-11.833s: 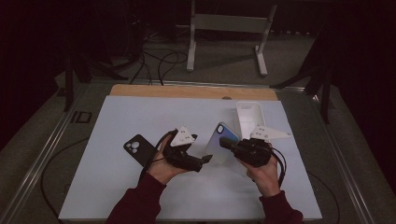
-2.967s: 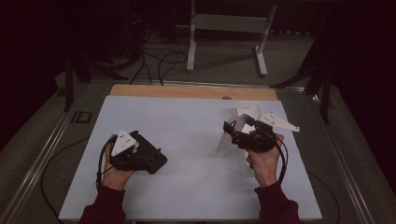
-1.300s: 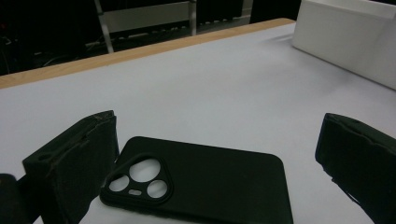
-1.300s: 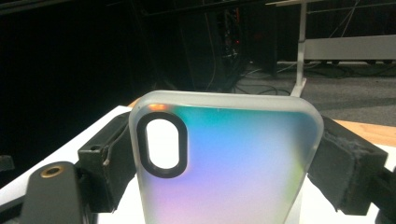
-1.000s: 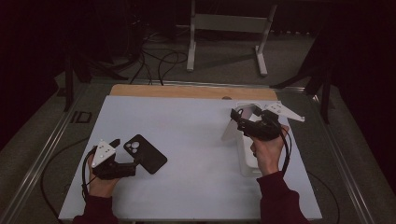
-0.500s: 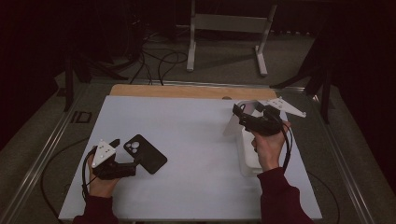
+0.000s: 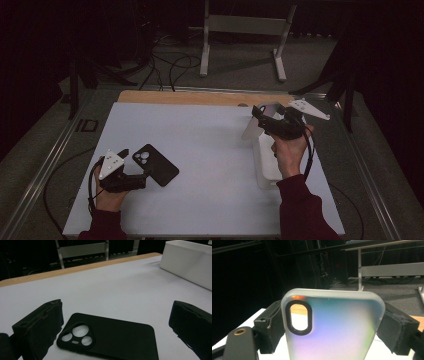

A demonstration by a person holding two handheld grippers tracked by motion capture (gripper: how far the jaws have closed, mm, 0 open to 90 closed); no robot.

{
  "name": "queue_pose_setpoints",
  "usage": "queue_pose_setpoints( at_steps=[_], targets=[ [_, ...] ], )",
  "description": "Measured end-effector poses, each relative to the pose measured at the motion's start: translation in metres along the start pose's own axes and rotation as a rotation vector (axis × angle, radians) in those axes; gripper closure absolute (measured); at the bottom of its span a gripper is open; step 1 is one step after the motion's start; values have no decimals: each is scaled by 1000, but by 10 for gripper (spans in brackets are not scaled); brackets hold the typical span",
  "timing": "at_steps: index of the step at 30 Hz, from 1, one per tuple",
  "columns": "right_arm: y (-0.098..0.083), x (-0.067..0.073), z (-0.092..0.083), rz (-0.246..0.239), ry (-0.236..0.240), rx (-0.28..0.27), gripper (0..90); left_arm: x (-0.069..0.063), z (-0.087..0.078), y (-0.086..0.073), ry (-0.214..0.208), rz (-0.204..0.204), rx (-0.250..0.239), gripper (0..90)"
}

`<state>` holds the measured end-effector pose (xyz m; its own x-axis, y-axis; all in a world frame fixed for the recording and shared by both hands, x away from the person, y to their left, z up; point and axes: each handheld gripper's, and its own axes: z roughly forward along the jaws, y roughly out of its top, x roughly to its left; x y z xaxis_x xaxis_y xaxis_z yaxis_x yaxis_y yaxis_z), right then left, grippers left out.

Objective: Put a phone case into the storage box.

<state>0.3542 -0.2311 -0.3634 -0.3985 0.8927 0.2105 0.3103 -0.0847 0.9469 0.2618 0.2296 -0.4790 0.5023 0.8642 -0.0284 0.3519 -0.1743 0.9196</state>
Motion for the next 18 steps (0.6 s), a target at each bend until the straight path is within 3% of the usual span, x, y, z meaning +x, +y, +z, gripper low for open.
queue_pose_setpoints(
  at_steps=[18],
  targets=[
    [8, -18, 8, -20, -81, 14, 168, -1, 0, 0, 2, 1, 3, 1]
  ],
)
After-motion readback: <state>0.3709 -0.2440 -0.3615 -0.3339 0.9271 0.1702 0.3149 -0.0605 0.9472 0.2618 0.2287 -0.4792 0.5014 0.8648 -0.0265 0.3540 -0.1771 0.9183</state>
